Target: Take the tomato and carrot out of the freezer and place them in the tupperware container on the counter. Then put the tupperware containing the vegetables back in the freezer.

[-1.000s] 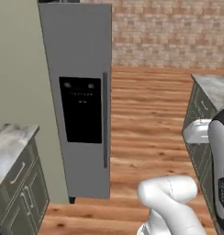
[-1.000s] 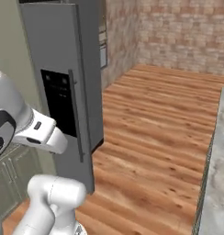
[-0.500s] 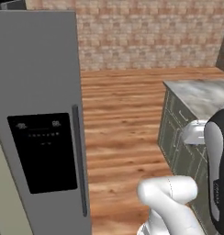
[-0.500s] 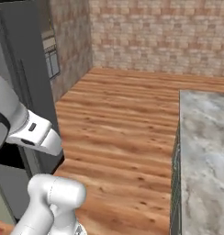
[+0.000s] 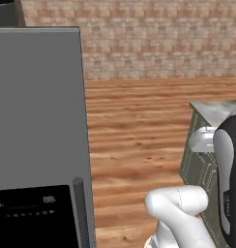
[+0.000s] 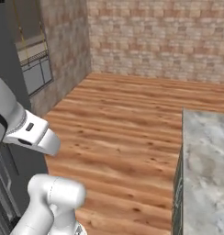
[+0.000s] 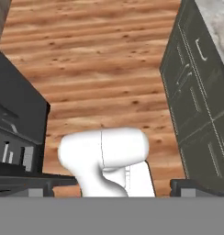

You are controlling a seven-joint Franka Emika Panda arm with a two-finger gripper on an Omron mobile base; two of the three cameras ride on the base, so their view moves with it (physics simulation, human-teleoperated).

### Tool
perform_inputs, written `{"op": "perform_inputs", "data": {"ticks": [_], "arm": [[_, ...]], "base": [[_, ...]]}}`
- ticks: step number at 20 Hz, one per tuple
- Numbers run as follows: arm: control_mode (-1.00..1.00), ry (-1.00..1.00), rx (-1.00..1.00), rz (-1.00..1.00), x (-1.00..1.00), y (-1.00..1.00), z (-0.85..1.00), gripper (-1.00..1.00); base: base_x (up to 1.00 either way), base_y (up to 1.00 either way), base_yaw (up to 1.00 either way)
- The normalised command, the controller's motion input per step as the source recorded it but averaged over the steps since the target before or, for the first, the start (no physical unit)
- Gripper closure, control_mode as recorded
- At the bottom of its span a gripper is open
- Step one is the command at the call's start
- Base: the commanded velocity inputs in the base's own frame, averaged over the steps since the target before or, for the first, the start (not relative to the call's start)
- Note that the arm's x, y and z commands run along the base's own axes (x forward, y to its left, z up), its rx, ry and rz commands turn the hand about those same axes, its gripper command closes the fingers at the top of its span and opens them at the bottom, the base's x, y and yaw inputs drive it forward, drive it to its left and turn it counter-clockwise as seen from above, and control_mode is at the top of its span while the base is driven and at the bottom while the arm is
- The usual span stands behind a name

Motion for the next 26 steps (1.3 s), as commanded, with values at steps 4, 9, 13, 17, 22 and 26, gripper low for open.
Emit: {"op": "perform_inputs", "data": {"ticks": [4, 9, 13, 17, 22, 26], "arm": [[1.0, 0.0, 0.0, 0.0, 0.0, 0.0, 0.0, -1.0], [1.0, 0.0, 0.0, 0.0, 0.0, 0.0, 0.0, -1.0], [1.0, 0.0, 0.0, 0.0, 0.0, 0.0, 0.0, -1.0], [1.0, 0.0, 0.0, 0.0, 0.0, 0.0, 0.0, -1.0], [1.0, 0.0, 0.0, 0.0, 0.0, 0.0, 0.0, -1.0], [1.0, 0.0, 0.0, 0.0, 0.0, 0.0, 0.0, -1.0]], "base": [[1.0, 0.0, 0.25], [0.95, 0.0, 0.52], [0.49, 0.0, 0.81], [0.3, 0.0, 0.89], [0.37, 0.0, 0.89], [0.62, 0.0, 0.83]]}}
